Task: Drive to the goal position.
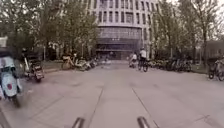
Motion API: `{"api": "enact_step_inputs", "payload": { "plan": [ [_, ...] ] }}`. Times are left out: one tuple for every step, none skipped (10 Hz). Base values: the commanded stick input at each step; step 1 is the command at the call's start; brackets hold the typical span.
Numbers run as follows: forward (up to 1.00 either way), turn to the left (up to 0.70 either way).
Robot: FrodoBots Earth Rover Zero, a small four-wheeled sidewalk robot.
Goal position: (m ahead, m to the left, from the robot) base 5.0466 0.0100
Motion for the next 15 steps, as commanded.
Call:
{"api": "enact_step_inputs", "payload": {
  "plan": [
    [0.7,0.0],
    [0.7,0.0],
    [0.7,0.0],
    [0.7,0.0],
    [0.7,0.0],
    [0.7,0.0],
    [0.7,0.0],
    [0.7,0.0],
    [0.7,0.0],
    [0.7,0.03],
    [0.7,0.13],
    [0.7,0.14],
    [0.7,0.14],
    [0.7,0.11],
    [0.7,0.0]
  ]
}}
